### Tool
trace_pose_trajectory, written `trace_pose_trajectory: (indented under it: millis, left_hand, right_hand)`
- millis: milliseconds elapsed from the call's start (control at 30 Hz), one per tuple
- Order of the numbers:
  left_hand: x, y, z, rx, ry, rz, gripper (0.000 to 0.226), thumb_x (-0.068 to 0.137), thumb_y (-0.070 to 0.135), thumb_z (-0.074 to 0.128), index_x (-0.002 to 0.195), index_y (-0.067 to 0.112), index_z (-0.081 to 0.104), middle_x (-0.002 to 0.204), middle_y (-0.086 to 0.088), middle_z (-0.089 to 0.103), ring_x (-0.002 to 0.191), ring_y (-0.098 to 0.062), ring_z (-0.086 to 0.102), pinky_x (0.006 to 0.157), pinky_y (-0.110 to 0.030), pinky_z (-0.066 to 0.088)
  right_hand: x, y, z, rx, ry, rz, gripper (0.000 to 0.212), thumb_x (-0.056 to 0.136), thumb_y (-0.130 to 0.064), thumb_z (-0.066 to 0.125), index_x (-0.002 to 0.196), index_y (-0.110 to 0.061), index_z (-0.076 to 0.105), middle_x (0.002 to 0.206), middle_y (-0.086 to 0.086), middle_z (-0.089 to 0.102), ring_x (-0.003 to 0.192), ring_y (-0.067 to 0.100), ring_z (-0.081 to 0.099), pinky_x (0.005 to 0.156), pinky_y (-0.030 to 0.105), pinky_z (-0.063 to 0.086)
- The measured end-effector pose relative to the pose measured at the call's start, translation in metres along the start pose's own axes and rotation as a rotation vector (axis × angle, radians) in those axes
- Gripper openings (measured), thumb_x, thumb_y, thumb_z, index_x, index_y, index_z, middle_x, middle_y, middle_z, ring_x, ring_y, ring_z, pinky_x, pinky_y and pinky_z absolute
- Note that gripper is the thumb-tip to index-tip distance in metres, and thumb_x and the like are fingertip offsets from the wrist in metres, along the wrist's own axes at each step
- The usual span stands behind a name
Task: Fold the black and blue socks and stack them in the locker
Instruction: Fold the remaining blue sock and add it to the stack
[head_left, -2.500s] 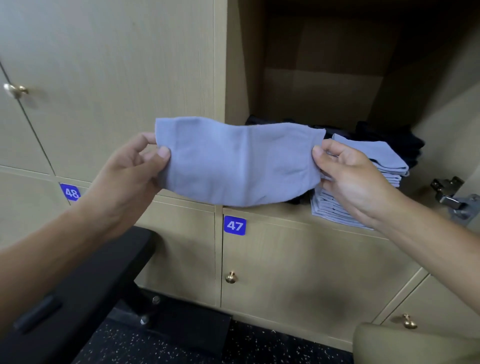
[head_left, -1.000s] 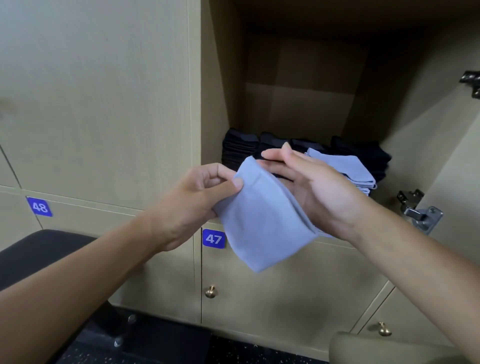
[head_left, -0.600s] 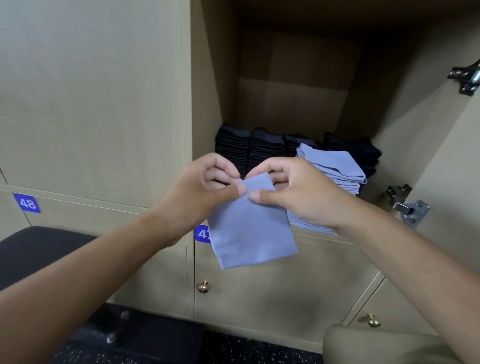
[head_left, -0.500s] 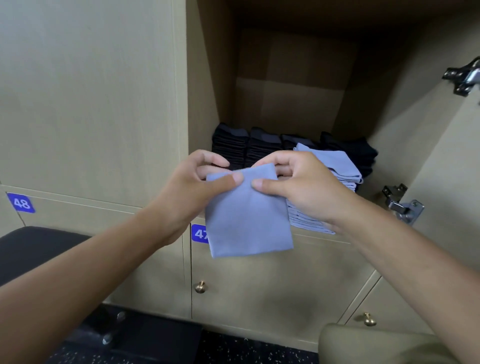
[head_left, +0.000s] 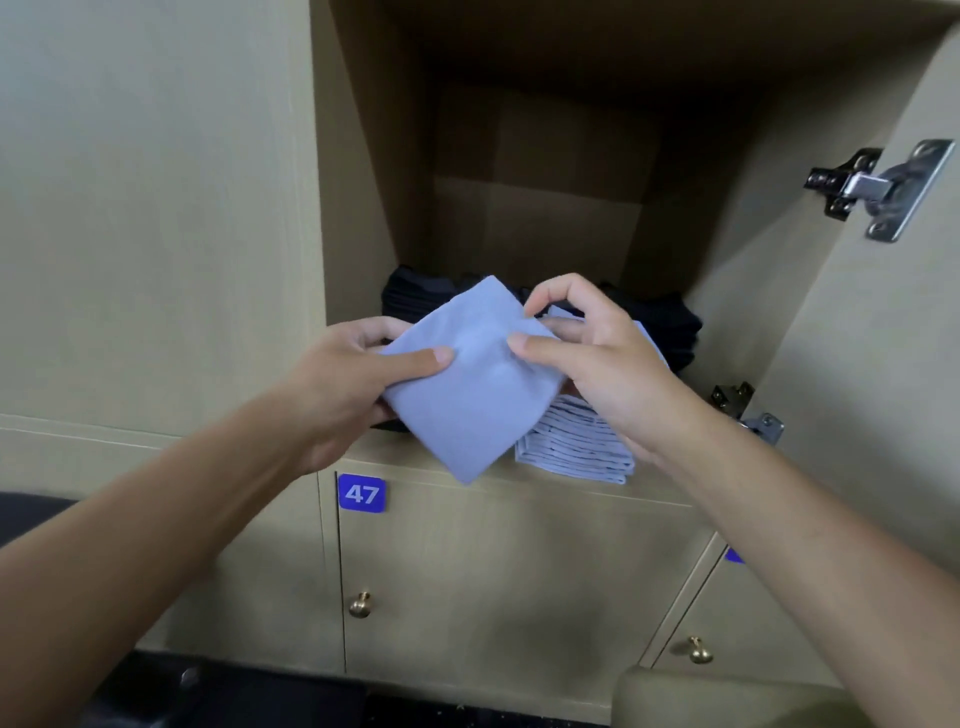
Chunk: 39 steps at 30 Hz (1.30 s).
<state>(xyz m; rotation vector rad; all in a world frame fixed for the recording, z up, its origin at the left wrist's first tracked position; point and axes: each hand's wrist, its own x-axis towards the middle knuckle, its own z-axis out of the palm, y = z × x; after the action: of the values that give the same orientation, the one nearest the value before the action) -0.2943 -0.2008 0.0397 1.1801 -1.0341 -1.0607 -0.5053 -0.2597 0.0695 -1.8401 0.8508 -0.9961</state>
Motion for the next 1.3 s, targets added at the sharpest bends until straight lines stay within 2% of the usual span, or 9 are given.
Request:
trace_pose_trajectory:
  millis: [100, 233, 367, 433, 567, 767, 933, 1167, 1300]
  left_hand:
    - [0.009, 0.011, 0.011, -0.018, 0.000, 0.041, 0.047, 0.069, 0.020, 0.084, 0.111, 0.006, 0.068, 0.105, -0.010, 0.077, 0.092, -0.020, 0.076, 0.072, -0.027, 0.062]
    - [0.022, 0.015, 0.034, -0.131, 0.082, 0.104, 0.053, 0.083, 0.012, 0.081, 0.128, 0.010, 0.054, 0.116, -0.013, 0.071, 0.090, -0.020, 0.076, 0.074, -0.033, 0.064]
    - [0.034, 0.011, 0.055, -0.131, 0.004, 0.151, 0.046, 0.094, 0.005, 0.069, 0.125, 0.025, 0.040, 0.097, -0.009, 0.074, 0.073, -0.014, 0.072, 0.069, -0.036, 0.064]
    - [0.039, 0.010, 0.064, -0.110, -0.054, 0.177, 0.040, 0.095, 0.001, 0.066, 0.122, 0.020, 0.044, 0.098, -0.011, 0.075, 0.079, -0.017, 0.074, 0.069, -0.036, 0.063]
    - [0.059, 0.013, 0.085, -0.013, -0.046, 0.209, 0.027, 0.091, -0.005, 0.068, 0.116, 0.005, 0.062, 0.105, -0.012, 0.069, 0.083, -0.018, 0.073, 0.065, -0.025, 0.060]
    - [0.097, 0.026, 0.116, 0.128, -0.079, 0.167, 0.032, 0.088, -0.003, 0.074, 0.118, 0.005, 0.067, 0.110, -0.016, 0.071, 0.092, -0.023, 0.074, 0.071, -0.028, 0.064]
    - [0.120, 0.026, 0.127, 0.258, -0.082, 0.100, 0.031, 0.083, -0.004, 0.079, 0.111, 0.005, 0.070, 0.120, -0.017, 0.065, 0.092, -0.025, 0.071, 0.057, -0.021, 0.059]
    - [0.132, 0.025, 0.124, 0.471, -0.049, 0.099, 0.032, 0.080, 0.006, 0.085, 0.108, 0.006, 0.072, 0.121, -0.011, 0.063, 0.090, -0.020, 0.068, 0.055, -0.018, 0.054]
    - [0.133, 0.021, 0.121, 0.579, -0.068, 0.077, 0.033, 0.083, 0.020, 0.085, 0.111, 0.010, 0.072, 0.109, -0.004, 0.066, 0.088, -0.013, 0.060, 0.060, -0.023, 0.046]
  right_hand:
    - [0.001, -0.001, -0.010, -0.135, -0.101, -0.036, 0.025, 0.096, -0.009, 0.063, 0.106, -0.031, 0.069, 0.110, -0.006, 0.073, 0.106, 0.017, 0.068, 0.095, 0.037, 0.054]
    - [0.006, 0.002, -0.019, -0.119, 0.046, -0.086, 0.036, 0.095, -0.005, 0.062, 0.117, -0.031, 0.073, 0.117, -0.020, 0.069, 0.112, 0.001, 0.062, 0.100, 0.026, 0.050]
    - [0.016, 0.012, -0.036, -0.055, 0.224, -0.087, 0.037, 0.095, -0.009, 0.063, 0.120, -0.036, 0.070, 0.123, 0.013, 0.068, 0.114, 0.032, 0.063, 0.104, 0.046, 0.051]
    - [0.024, 0.019, -0.043, -0.034, 0.273, -0.068, 0.038, 0.095, -0.009, 0.063, 0.122, -0.035, 0.068, 0.124, 0.019, 0.066, 0.112, 0.035, 0.063, 0.104, 0.050, 0.050]
    - [0.037, 0.029, -0.060, -0.064, 0.380, -0.063, 0.038, 0.094, -0.011, 0.067, 0.128, -0.028, 0.066, 0.133, -0.002, 0.064, 0.121, 0.017, 0.061, 0.105, 0.041, 0.051]
    - [0.055, 0.043, -0.087, -0.214, 0.583, -0.041, 0.035, 0.090, -0.017, 0.072, 0.124, -0.022, 0.071, 0.127, -0.005, 0.067, 0.119, 0.016, 0.061, 0.106, 0.036, 0.049]
    - [0.065, 0.061, -0.096, -0.337, 0.548, 0.046, 0.032, 0.091, -0.022, 0.071, 0.123, -0.022, 0.070, 0.128, -0.003, 0.066, 0.118, 0.016, 0.060, 0.100, 0.025, 0.047]
    - [0.069, 0.072, -0.097, -0.413, 0.438, 0.108, 0.036, 0.097, -0.026, 0.067, 0.132, -0.017, 0.066, 0.137, -0.001, 0.060, 0.123, 0.016, 0.055, 0.091, 0.020, 0.038]
    - [0.072, 0.084, -0.097, -0.528, 0.391, 0.142, 0.035, 0.098, -0.035, 0.064, 0.130, -0.021, 0.067, 0.140, 0.002, 0.058, 0.131, 0.022, 0.050, 0.106, 0.030, 0.041]
